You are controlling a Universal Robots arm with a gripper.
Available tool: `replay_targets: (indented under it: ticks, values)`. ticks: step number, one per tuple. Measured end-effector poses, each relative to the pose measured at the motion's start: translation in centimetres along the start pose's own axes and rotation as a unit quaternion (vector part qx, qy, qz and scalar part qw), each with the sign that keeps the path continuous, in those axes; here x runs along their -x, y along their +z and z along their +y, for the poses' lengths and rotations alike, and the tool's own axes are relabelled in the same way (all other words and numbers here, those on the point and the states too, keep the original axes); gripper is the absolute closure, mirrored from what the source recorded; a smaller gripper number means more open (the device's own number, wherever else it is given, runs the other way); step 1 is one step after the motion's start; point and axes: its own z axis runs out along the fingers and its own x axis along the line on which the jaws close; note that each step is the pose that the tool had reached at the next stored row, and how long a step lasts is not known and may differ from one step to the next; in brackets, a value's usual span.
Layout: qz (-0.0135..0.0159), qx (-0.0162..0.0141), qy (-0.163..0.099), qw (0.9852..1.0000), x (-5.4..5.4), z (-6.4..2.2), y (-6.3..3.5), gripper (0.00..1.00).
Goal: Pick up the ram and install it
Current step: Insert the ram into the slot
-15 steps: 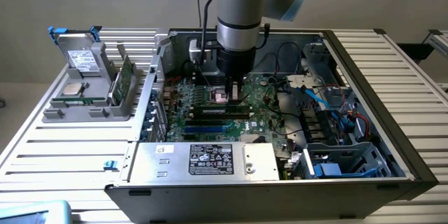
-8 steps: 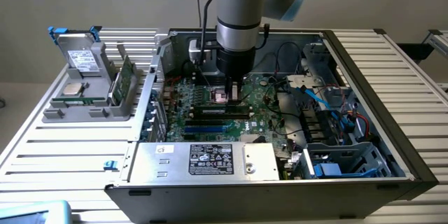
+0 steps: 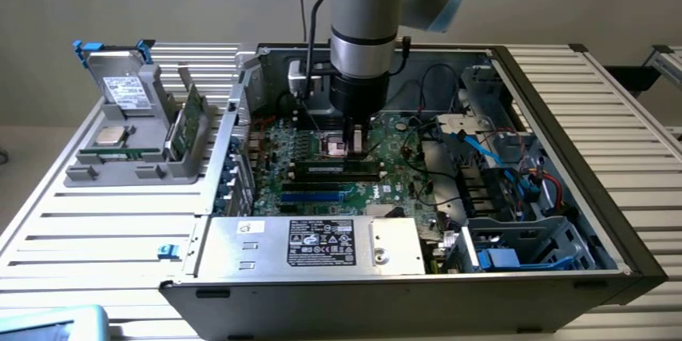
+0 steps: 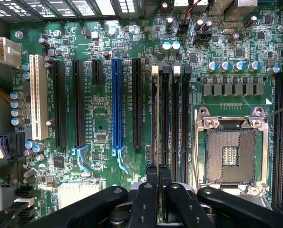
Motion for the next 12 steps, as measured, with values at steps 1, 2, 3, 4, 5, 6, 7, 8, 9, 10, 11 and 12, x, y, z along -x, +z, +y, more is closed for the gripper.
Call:
replay_targets:
  ticks: [1,2,3,4,5,6,7,8,9,10,11,12]
  values:
    - [0.0000,-0.0001,0.000,1.0000,0.00,0.00,0.00,0.87]
    - [0.0000,-0.0002,0.000,1.0000,0.00,0.00,0.00,0.87]
    - [0.0000,-0.0003,0.000,1.0000,0.00,-0.01,0.00,0.87]
    - [0.0000,-0.0006,0.000,1.0000,0.00,0.00,0.00,0.87]
    - [-0.0001,-0.0008,0.000,1.0000,0.01,0.02,0.00,0.87]
    - [-0.0001,-0.0010,0.000,1.0000,0.01,0.02,0.00,0.87]
    - [0.0000,-0.0011,0.000,1.0000,0.00,0.03,0.00,0.87]
    - [0.0000,-0.0012,0.000,1.0000,-0.01,0.03,0.00,0.87]
    - [0.0001,-0.0014,0.000,1.0000,-0.01,0.04,0.00,0.87]
    - [0.0000,-0.0017,0.000,1.0000,-0.01,0.04,0.00,0.87]
    - [0.0000,-0.0019,0.000,1.0000,-0.01,0.04,0.01,0.87]
    - [0.0000,-0.0020,0.000,1.0000,-0.02,0.04,0.00,0.87]
